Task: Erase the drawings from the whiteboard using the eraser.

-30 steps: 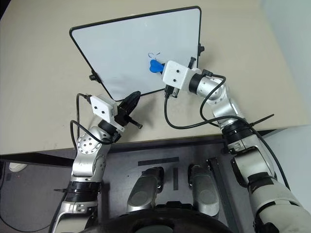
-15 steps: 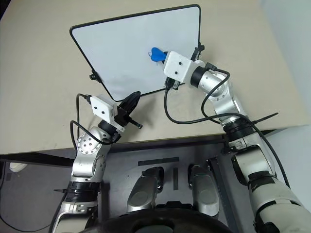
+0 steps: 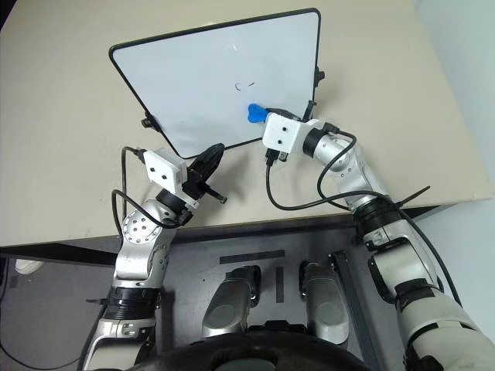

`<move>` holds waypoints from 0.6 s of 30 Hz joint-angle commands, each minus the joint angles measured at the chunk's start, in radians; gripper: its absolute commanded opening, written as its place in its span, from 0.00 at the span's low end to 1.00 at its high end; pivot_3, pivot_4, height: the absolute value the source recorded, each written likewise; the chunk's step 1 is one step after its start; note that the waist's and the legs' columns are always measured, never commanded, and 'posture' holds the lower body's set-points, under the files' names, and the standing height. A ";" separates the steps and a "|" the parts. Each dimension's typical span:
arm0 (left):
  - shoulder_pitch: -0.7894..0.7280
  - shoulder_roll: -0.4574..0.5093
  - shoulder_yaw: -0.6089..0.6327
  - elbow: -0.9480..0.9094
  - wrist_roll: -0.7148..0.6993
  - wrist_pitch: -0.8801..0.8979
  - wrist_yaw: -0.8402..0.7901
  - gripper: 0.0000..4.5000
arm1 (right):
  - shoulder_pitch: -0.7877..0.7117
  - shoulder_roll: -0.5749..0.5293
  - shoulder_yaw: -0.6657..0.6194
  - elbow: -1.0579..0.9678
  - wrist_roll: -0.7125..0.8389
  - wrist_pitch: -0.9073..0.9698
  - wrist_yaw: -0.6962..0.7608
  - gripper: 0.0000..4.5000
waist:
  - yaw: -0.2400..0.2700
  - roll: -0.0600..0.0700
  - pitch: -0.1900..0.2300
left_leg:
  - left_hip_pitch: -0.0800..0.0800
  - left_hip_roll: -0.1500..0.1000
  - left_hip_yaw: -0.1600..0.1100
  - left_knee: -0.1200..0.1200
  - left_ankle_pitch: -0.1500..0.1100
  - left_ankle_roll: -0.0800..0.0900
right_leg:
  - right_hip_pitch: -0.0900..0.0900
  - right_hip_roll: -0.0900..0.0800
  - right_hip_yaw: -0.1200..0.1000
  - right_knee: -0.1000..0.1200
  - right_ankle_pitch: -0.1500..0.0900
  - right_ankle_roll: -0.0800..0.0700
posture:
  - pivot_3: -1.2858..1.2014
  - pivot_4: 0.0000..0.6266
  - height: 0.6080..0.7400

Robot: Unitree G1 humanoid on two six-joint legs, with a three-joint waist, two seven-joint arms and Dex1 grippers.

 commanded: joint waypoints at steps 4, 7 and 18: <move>-0.008 0.000 0.000 -0.019 0.006 -0.016 -0.003 0.00 | -0.073 -0.008 -0.085 -0.053 0.008 -0.023 -0.092 0.11 | 0.000 0.000 0.000 | 0.000 0.000 0.000 0.000 0.000 0.000 | 0.000 0.000 0.000 0.000 0.000 -0.001 | 0.52 0.24 1.00; -0.010 -0.001 -0.001 -0.015 0.006 -0.017 -0.003 0.00 | -0.071 -0.004 -0.073 -0.033 0.000 -0.023 -0.083 0.11 | 0.000 0.000 0.000 | 0.000 0.000 0.000 0.000 0.000 0.000 | 0.000 0.000 0.000 0.000 0.000 -0.001 | 0.52 0.24 1.00; -0.013 -0.004 -0.003 -0.012 0.006 -0.017 -0.002 0.00 | 0.020 0.007 0.017 -0.024 -0.020 -0.025 0.015 0.11 | -0.001 0.000 0.000 | 0.000 0.000 0.000 0.000 0.000 0.000 | 0.000 0.000 0.000 -0.001 0.000 0.000 | 0.52 0.24 1.00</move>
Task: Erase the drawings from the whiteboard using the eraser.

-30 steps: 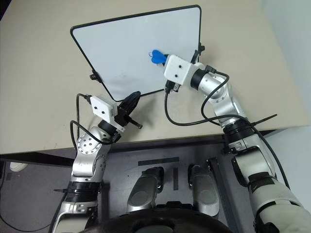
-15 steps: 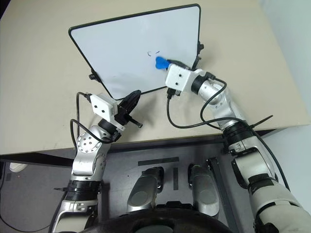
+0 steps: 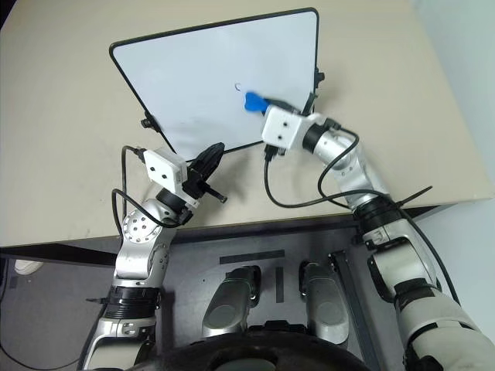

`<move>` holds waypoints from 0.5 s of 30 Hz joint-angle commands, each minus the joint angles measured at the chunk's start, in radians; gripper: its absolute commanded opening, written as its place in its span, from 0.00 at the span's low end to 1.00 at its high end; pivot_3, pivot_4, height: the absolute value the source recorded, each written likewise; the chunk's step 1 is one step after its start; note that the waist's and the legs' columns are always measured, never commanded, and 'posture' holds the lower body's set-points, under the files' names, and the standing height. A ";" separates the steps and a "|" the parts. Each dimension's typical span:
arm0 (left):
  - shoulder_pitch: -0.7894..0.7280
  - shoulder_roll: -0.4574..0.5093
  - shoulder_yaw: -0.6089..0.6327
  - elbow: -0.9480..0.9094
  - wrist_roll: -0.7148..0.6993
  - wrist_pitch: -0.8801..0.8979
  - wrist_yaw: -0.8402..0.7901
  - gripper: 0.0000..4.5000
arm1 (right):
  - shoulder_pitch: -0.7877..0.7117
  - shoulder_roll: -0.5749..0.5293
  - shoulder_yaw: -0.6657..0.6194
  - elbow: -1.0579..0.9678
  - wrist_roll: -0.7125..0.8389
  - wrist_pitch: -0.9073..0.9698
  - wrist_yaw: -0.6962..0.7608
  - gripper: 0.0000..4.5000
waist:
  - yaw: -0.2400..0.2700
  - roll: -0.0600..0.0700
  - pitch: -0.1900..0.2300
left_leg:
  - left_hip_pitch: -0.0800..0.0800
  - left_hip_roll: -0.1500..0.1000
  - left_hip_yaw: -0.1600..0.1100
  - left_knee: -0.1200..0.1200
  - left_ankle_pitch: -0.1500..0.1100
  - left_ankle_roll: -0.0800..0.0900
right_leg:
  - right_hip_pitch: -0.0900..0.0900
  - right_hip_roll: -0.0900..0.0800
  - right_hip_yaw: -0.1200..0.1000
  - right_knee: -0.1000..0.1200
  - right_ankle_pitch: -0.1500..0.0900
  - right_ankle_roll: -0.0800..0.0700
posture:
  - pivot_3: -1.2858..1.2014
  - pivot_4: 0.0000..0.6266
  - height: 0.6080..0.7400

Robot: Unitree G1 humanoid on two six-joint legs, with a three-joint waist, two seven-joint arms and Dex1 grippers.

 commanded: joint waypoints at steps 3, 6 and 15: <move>-0.009 -0.004 -0.004 -0.012 0.006 -0.017 -0.002 0.00 | -0.049 -0.004 -0.037 -0.028 -0.008 -0.002 -0.040 0.11 | 0.000 0.000 0.000 | 0.000 0.000 0.000 0.000 0.000 0.000 | 0.000 0.000 0.000 0.000 0.000 0.000 | 0.52 0.24 1.00; -0.013 -0.005 -0.006 -0.009 0.005 -0.017 -0.002 0.00 | -0.087 -0.004 -0.066 -0.035 -0.008 -0.012 -0.085 0.11 | 0.000 0.000 0.000 | -0.001 0.000 0.000 0.000 0.000 0.000 | -0.001 0.000 0.000 0.000 0.000 0.000 | 0.52 0.24 1.00; -0.015 -0.007 -0.009 -0.005 0.004 -0.019 -0.002 0.00 | -0.105 0.013 -0.067 -0.052 0.000 -0.026 -0.092 0.11 | 0.000 0.000 0.000 | -0.001 0.000 0.000 0.000 0.000 0.000 | -0.001 0.000 0.000 0.000 0.000 0.000 | 0.52 0.24 1.00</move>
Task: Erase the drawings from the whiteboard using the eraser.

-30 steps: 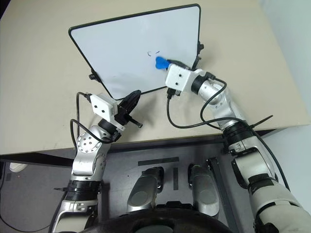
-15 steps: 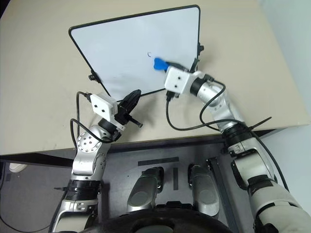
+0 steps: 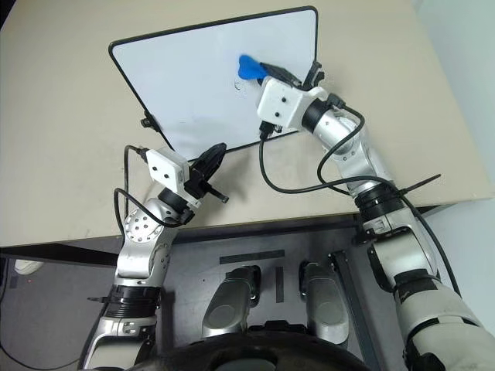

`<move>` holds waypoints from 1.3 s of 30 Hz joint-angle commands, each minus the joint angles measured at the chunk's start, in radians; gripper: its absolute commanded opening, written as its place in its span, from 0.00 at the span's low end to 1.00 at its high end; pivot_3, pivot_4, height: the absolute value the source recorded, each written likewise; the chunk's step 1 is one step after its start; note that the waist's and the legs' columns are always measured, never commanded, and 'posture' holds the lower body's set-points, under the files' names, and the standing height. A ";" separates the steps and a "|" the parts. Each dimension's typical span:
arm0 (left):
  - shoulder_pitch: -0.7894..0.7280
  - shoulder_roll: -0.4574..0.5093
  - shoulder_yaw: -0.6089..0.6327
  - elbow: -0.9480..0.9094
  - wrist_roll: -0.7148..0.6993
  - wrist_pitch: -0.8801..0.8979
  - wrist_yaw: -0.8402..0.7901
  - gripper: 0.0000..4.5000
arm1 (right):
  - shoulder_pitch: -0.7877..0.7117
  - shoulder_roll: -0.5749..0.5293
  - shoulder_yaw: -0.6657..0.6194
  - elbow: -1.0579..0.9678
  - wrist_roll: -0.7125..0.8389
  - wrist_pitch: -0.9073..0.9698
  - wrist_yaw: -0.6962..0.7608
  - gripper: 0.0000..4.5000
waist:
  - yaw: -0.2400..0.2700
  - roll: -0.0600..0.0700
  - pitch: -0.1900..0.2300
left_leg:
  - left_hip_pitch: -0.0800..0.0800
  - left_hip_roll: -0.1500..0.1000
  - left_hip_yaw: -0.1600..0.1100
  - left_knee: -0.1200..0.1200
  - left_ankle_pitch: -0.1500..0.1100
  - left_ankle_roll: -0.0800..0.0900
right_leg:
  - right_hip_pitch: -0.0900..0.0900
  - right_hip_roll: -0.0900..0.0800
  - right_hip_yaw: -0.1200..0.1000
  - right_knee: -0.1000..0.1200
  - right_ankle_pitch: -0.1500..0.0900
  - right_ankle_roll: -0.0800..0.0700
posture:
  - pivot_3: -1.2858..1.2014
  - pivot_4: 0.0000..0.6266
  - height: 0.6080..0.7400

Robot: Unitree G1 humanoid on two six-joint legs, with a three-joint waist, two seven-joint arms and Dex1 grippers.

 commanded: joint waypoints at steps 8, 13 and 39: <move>-0.006 -0.007 0.000 -0.015 0.005 -0.019 -0.001 0.00 | 0.076 0.031 0.069 0.023 -0.010 0.023 0.086 0.11 | -0.001 0.000 0.000 | 0.000 0.000 0.000 0.000 0.000 0.000 | 0.000 0.000 0.000 0.000 0.000 0.000 | 0.52 0.24 1.00; -0.003 -0.007 0.000 -0.016 0.005 -0.019 0.000 0.00 | 0.053 0.028 0.041 0.011 -0.013 0.023 0.050 0.11 | -0.001 0.000 0.000 | 0.000 0.000 0.000 0.000 0.000 0.000 | 0.000 0.000 0.000 0.000 0.000 0.000 | 0.52 0.24 1.00; -0.005 -0.004 -0.002 -0.012 0.002 -0.018 -0.006 0.00 | 0.060 0.016 0.070 -0.008 -0.065 0.008 0.031 0.11 | -0.001 0.000 0.000 | -0.001 0.000 0.000 0.000 -0.001 -0.001 | -0.001 0.000 0.000 0.000 0.000 0.000 | 0.52 0.24 1.00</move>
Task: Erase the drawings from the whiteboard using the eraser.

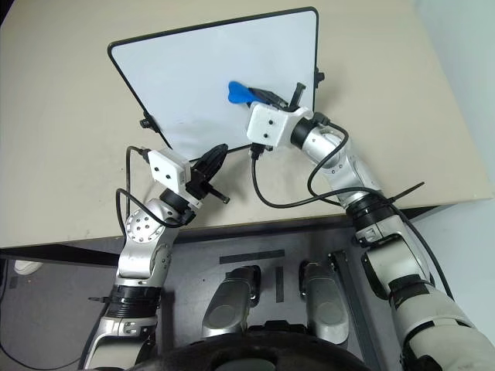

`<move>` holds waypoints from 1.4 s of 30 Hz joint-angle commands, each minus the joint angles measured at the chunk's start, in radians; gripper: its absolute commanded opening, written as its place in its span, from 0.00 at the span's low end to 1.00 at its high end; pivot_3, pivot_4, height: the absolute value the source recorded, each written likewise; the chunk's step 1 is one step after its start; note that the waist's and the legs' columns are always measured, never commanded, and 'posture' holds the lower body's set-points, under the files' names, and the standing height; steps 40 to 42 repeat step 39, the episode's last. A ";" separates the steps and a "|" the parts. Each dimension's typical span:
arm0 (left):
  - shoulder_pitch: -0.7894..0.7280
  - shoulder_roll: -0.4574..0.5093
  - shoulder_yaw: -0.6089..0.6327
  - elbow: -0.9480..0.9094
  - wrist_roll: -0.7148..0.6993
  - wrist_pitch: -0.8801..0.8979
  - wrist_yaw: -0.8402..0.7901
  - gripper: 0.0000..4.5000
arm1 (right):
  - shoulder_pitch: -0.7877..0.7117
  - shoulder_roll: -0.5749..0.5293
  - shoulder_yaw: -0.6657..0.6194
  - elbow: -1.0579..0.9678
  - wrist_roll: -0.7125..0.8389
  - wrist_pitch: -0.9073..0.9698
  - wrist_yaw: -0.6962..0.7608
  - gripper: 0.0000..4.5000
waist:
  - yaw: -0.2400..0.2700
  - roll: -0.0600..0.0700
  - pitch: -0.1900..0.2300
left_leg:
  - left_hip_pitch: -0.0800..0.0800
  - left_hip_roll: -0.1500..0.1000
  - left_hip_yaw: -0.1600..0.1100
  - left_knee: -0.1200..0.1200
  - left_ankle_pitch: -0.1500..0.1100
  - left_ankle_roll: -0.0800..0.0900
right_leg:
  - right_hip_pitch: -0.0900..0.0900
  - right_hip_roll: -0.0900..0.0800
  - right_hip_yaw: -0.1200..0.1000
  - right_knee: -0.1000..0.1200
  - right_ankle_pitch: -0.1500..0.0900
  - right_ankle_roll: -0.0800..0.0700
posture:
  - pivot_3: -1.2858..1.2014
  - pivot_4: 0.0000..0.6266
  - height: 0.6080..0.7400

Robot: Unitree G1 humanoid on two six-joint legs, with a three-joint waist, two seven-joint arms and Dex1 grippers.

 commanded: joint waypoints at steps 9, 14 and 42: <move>-0.008 -0.001 0.000 -0.011 -0.001 -0.018 -0.011 0.00 | 0.135 -0.130 -0.038 -0.210 0.118 0.129 0.257 0.11 | 0.009 0.000 0.000 | -0.001 0.000 0.000 0.000 0.000 0.000 | 0.000 0.000 0.000 -0.001 -0.001 0.002 | 0.52 0.24 1.00; -0.003 0.005 0.001 -0.013 -0.006 -0.017 -0.020 0.00 | 0.265 -0.220 -0.117 -0.408 0.251 0.307 0.392 0.11 | 0.009 0.000 0.000 | -0.003 0.000 0.002 0.000 -0.001 0.001 | 0.000 0.000 0.000 -0.002 -0.003 0.003 | 0.52 0.24 1.00; 0.001 0.096 0.048 -0.047 -0.036 0.053 -0.093 0.00 | 0.473 -0.284 -0.331 -0.696 0.595 0.649 0.515 0.78 | 0.007 -0.001 -0.001 | 0.003 -0.001 0.000 0.000 0.001 0.002 | 0.008 0.002 0.001 -0.001 -0.011 0.015 | 0.52 0.24 1.00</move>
